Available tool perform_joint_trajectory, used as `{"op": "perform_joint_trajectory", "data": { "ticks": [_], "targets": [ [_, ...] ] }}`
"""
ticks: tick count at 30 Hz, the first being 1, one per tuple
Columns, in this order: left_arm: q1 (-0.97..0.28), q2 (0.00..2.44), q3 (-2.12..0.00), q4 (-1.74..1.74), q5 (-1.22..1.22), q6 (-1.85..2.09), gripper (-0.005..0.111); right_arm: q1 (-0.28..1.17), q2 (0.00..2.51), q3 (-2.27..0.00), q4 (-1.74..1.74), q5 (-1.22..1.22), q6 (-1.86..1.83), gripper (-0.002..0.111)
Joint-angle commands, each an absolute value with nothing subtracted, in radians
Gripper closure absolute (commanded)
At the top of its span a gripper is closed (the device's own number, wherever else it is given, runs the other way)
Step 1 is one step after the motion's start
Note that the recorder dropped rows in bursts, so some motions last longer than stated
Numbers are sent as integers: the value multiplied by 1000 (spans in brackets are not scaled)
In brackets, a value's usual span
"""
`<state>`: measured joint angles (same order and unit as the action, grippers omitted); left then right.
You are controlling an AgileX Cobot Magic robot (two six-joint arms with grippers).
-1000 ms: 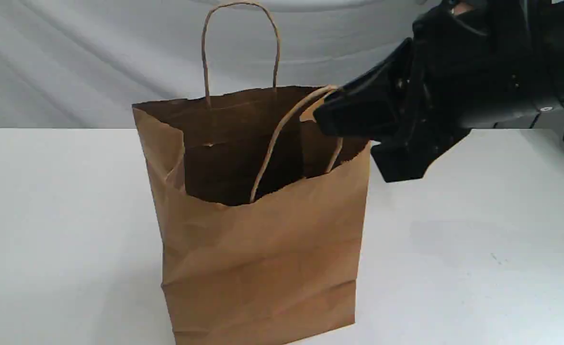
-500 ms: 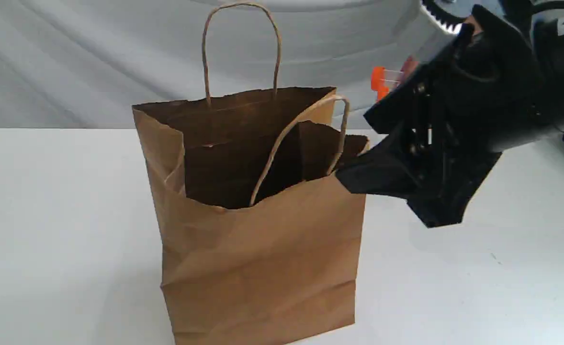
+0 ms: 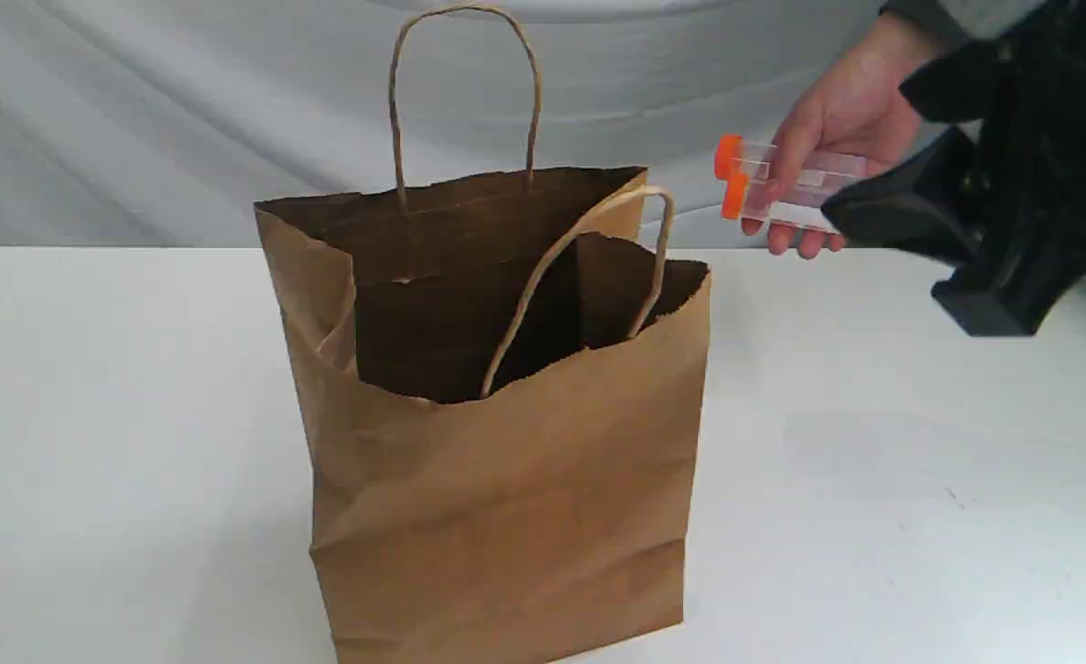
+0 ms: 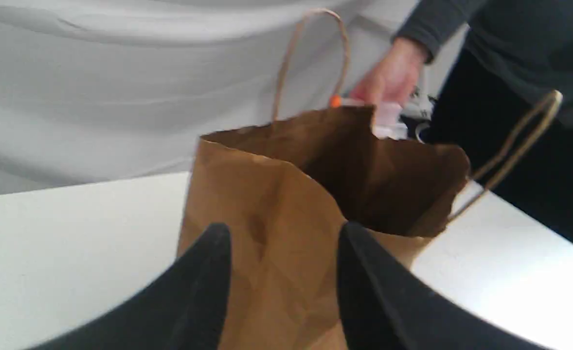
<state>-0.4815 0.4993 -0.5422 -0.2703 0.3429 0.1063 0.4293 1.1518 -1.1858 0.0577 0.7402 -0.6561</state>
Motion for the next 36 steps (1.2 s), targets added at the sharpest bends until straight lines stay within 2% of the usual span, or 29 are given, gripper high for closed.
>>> {"op": "perform_joint_trajectory", "data": {
  "ticks": [1,6,13,18,29,36],
  "targets": [
    [-552,616,-620,-282,415,180,68,430,1157,-1232,0,691,-595,48],
    [-598,715,-657,-282,413,220,68,430,1185,-1355,-35,702,-504,49],
    [-598,747,-657,-277,382,273,68,430,1214,-1380,164,993,-729,51],
    [-598,747,-657,-274,317,292,68,430,1236,-1343,367,940,-850,51],
    [-598,747,-657,-274,312,294,68,430,1345,-1345,529,952,-966,51],
    [-598,756,-657,-274,282,296,68,430,1327,-1345,406,959,-931,51]
  ]
}}
